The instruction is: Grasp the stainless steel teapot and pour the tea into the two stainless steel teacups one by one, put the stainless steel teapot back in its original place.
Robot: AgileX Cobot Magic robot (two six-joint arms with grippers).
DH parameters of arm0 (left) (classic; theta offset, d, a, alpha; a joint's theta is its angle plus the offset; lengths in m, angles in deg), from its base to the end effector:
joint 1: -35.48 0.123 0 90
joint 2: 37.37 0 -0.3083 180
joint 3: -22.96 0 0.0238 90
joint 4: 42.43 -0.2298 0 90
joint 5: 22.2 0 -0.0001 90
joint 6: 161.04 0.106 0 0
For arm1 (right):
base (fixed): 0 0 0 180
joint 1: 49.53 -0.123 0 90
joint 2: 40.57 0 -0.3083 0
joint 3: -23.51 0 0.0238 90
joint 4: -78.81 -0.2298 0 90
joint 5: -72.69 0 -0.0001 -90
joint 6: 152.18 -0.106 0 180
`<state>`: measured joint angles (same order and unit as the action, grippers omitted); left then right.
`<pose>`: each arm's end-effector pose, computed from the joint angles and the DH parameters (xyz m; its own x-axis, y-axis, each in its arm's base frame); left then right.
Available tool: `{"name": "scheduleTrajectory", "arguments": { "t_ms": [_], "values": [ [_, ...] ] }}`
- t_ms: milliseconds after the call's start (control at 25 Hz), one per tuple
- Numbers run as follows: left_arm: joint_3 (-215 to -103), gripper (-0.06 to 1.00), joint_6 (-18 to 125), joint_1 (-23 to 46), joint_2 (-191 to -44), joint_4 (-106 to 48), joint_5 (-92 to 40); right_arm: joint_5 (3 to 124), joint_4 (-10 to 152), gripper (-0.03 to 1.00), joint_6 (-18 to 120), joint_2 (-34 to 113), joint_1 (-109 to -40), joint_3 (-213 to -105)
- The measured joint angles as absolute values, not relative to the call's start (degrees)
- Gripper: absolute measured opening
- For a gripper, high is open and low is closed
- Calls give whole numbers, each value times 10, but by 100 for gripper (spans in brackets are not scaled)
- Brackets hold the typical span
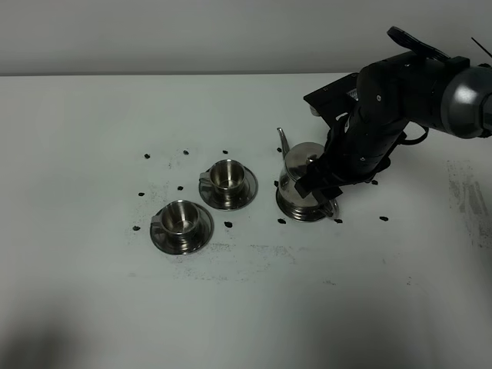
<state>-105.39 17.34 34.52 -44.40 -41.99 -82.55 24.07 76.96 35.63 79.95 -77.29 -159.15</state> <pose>-0.0294 -0.0002 0.2490 -0.4857 -0.0239 -0.8738 0.0070 0.9995 -0.0313 0.3488 0.1865 0.1992 -0.8007 -0.5510 -0.2352 -0.5662 0.8242 -0.0035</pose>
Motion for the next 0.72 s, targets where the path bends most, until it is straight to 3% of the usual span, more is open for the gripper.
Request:
{"name": "scheduleTrajectory", "arguments": {
  "t_ms": [720],
  "values": [
    [-1054,57,173,345,-444,-420,-826,246,743,56,394,810,-773,-1591]
  ]
}}
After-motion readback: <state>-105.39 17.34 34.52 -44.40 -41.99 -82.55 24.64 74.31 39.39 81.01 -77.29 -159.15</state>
